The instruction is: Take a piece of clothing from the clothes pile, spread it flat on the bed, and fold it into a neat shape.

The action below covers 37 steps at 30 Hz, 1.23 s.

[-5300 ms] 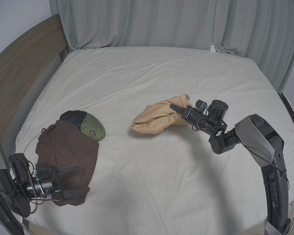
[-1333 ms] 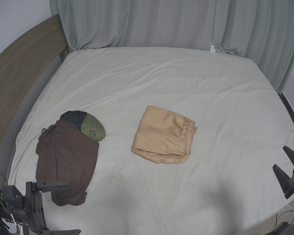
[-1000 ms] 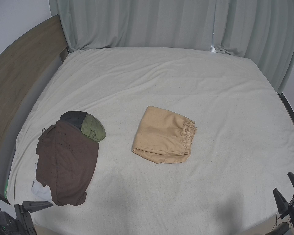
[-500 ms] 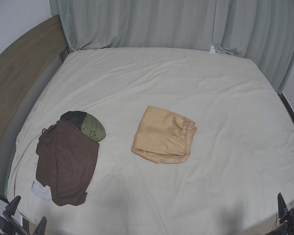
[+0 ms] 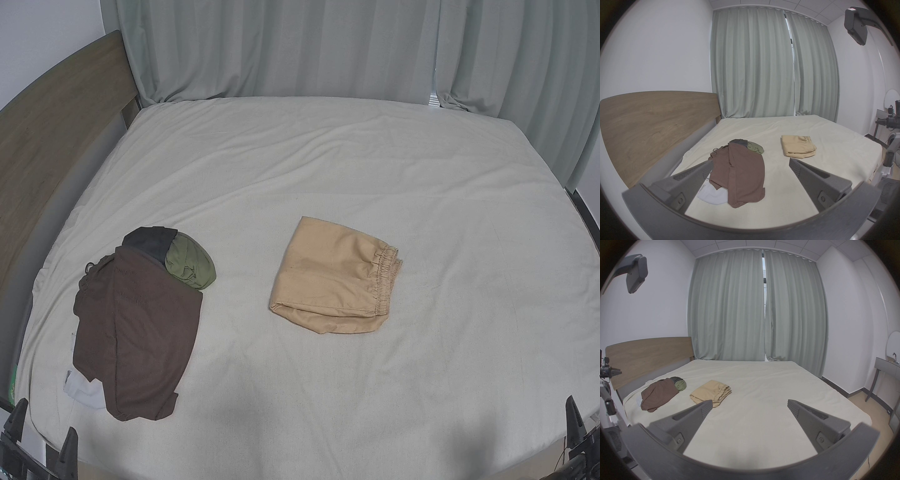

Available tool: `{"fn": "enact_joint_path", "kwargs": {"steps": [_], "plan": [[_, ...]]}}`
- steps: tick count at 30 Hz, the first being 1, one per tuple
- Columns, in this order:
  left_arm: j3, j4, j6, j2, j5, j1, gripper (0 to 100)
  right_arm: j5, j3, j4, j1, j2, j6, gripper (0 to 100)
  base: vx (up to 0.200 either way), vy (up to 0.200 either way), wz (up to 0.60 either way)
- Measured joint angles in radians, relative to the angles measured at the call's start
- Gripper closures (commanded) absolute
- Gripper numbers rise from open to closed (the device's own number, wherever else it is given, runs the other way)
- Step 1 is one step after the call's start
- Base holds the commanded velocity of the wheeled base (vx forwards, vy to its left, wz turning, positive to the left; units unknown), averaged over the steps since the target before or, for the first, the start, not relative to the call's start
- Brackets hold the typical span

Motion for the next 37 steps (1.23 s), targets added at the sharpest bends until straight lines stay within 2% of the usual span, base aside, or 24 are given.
{"fn": "enact_joint_path", "kwargs": {"steps": [3, 7, 10, 13, 16, 18, 21, 25, 27, 37], "plan": [[0.000, 0.006, -0.004, -0.001, -0.004, -0.001, 0, 0.062, 0.000, -0.001, -0.001, 0.000, -0.014, 0, 0.000, 0.000, 0.00], [0.000, 0.011, -0.009, -0.001, -0.005, -0.001, 0, 0.083, 0.000, -0.002, -0.001, 0.000, -0.069, 0, 0.000, 0.000, 0.00], [0.000, 0.013, -0.015, -0.001, -0.005, -0.002, 0, 0.129, 0.000, -0.003, 0.000, 0.000, -0.095, 0, 0.000, 0.000, 0.00], [0.000, 0.014, -0.018, -0.001, -0.005, -0.002, 0, 0.168, 0.000, -0.002, 0.000, 0.000, -0.050, 0, 0.000, 0.000, 0.00], [0.000, 0.015, -0.020, -0.001, -0.005, -0.003, 0, 0.225, 0.000, -0.001, 0.000, 0.000, 0.039, 0, 0.000, 0.000, 0.00], [0.000, 0.015, -0.020, -0.001, -0.005, -0.003, 0, 0.232, 0.000, 0.000, 0.000, 0.000, 0.050, 0, 0.000, 0.000, 0.00], [0.000, 0.016, -0.023, -0.001, -0.004, -0.003, 0, 0.190, 0.000, 0.014, 0.000, 0.000, 0.039, 0, 0.000, 0.000, 0.00], [0.000, 0.016, -0.029, -0.001, 0.000, -0.002, 0, 0.056, 0.000, 0.037, 0.000, 0.000, 0.030, 0, 0.000, 0.000, 0.00], [0.000, 0.016, -0.031, -0.001, 0.003, -0.003, 0, 0.014, 0.000, 0.044, 0.000, 0.000, 0.026, 0, 0.000, 0.000, 0.00], [0.000, 0.018, -0.047, -0.001, 0.009, -0.002, 0, 0.017, 0.000, 0.059, 0.000, 0.001, 0.020, 0, 0.000, 0.000, 0.00]]}}
